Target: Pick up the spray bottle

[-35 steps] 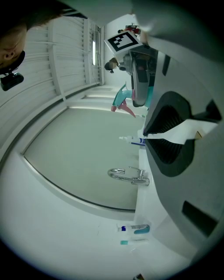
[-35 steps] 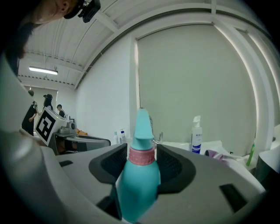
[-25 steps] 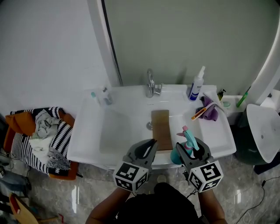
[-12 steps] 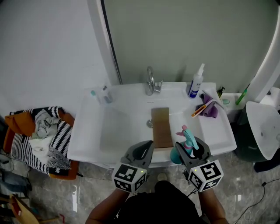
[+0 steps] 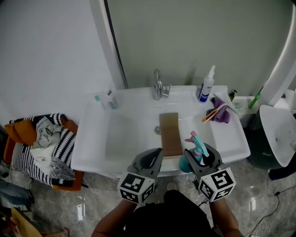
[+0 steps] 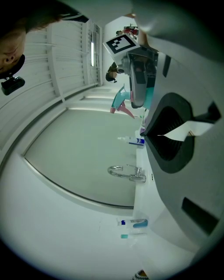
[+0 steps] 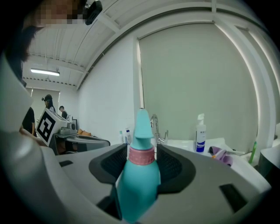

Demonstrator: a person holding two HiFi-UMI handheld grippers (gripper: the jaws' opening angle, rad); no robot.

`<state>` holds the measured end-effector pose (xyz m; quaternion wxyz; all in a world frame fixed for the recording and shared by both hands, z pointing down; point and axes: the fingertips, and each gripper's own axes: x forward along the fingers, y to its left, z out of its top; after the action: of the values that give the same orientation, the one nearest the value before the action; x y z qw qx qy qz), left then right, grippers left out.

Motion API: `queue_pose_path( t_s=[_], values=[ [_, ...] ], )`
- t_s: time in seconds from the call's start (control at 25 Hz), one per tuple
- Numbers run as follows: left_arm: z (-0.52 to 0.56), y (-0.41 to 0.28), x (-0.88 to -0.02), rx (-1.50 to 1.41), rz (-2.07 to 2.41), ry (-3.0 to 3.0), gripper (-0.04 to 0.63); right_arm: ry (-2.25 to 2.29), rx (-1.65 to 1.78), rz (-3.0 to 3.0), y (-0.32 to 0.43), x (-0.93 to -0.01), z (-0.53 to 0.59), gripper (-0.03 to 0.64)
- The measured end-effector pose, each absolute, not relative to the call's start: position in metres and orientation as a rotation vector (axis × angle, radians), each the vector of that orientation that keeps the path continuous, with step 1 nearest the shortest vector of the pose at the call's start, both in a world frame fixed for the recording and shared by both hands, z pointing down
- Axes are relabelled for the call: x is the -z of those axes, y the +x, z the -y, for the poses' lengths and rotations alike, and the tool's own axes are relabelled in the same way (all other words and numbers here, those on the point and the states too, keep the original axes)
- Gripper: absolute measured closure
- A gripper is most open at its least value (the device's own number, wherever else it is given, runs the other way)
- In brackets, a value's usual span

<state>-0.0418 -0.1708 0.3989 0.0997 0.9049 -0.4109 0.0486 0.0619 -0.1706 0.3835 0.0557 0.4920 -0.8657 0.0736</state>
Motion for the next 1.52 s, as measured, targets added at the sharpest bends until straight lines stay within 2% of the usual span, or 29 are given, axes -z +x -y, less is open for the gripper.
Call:
queue_pose_path(
  t_s=[1.52],
  values=[
    [0.22, -0.051, -0.412, -0.171, 1.362, 2.556, 0.588, 1.305, -0.294, 2.728, 0.052, -0.393, 0.231, 0.416]
  ],
)
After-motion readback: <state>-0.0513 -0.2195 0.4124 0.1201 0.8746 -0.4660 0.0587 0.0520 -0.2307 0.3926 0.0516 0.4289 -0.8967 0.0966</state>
